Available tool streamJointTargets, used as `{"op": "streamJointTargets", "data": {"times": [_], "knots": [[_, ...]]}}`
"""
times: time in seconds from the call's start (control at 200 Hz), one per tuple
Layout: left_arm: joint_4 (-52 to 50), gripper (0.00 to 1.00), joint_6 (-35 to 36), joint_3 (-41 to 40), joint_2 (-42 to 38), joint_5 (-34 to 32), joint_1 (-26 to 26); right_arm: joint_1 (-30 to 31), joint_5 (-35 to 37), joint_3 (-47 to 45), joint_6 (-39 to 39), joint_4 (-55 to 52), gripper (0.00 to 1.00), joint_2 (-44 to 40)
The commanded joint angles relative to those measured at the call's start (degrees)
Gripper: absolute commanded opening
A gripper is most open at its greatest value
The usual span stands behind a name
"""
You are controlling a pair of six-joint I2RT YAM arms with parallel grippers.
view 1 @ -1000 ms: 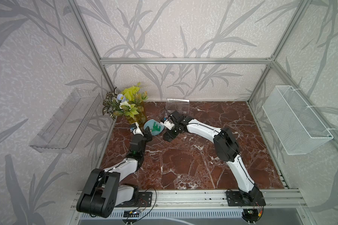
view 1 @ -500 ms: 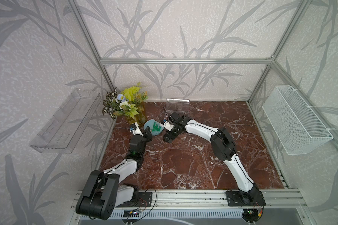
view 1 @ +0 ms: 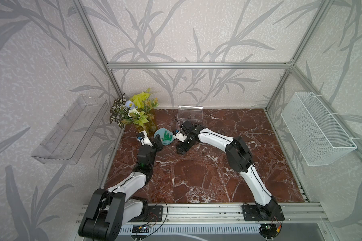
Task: Arrange the lipsticks in the organizer
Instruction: Pick up the lipstick at the center of the board.
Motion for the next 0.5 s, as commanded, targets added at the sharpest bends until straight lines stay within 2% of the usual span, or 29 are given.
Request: {"op": "streamJointTargets", "data": {"times": [0.0,0.155,0.295,0.365,0.495], "knots": [[-0.3,0.56,-0.3,-0.6,-1.6,0.4,0.3,1.1,3.2,2.7,-0.3,-4.5,0.78,3.1],[-1.1,0.56,-0.6,-0.7,-3.6,0.5,0.3,2.3,6.6,7.0,-1.1,-8.6,0.64,5.9],[-2.2,0.56,-0.5,-1.0,-6.0,0.2,0.3,3.1,7.8,9.2,-1.4,-10.9,0.46,7.5],[-3.2,0.56,-0.3,-1.0,-7.4,0.1,0.4,3.5,8.0,9.1,-1.4,-11.0,0.34,7.5],[-6.5,0.56,-0.1,-0.1,-10.5,1.1,0.4,3.8,6.7,7.5,-1.0,-11.1,0.25,6.1]]}}
